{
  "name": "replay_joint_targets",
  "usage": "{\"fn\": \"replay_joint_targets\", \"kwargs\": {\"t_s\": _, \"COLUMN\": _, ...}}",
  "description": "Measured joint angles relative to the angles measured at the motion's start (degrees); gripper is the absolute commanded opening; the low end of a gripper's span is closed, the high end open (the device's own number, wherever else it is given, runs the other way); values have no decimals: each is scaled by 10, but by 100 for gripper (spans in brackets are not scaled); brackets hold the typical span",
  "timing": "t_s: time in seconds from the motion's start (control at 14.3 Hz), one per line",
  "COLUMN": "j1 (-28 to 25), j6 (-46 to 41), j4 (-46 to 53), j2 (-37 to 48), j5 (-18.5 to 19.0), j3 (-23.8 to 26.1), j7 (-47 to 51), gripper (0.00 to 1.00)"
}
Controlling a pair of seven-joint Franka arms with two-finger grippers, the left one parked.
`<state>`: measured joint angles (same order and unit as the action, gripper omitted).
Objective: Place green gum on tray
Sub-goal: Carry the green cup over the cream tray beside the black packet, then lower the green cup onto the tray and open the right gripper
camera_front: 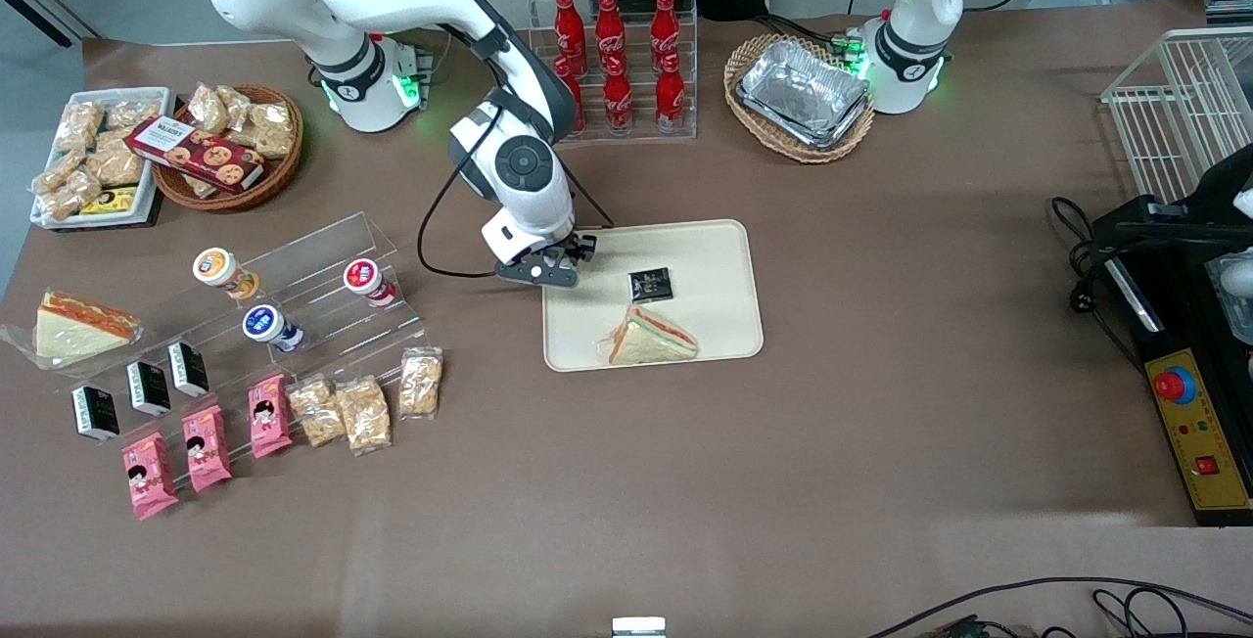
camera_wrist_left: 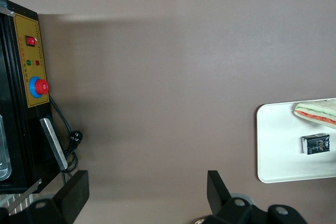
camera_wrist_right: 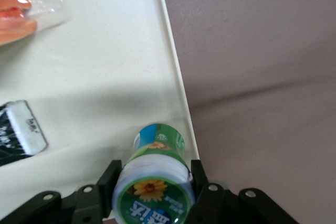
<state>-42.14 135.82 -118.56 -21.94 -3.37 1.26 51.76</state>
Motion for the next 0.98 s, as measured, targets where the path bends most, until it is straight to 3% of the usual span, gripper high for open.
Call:
{"fn": "replay_joint_targets", "kwargs": {"t_s": 0.35, "j1": -19, "j6": 8, "j4": -2, "j2": -8, "j5": 0, "j3": 0, "j7": 0, "gripper": 9}}
{"fn": "replay_joint_targets", "kwargs": {"t_s": 0.56, "j1": -22, "j6": 34, "j4": -11, "j2": -9, "j5": 0, "j3": 0, "j7": 0, "gripper": 42}}
{"fn": "replay_joint_targets", "kwargs": {"t_s": 0.63, "j1": -22, "j6": 38, "j4": -12, "j2": -9, "j5": 0, "j3": 0, "j7": 0, "gripper": 66}}
{"fn": "replay_joint_targets", "kwargs": {"t_s": 0.84, "j1": -22, "j6": 41, "j4": -13, "j2": -10, "j5": 0, "j3": -1, "j7": 0, "gripper": 98}}
{"fn": "replay_joint_targets", "kwargs": {"t_s": 0.98, "j1": -22, "j6": 45, "j4": -14, "j2": -15, "j5": 0, "j3": -1, "j7": 0, "gripper": 100}}
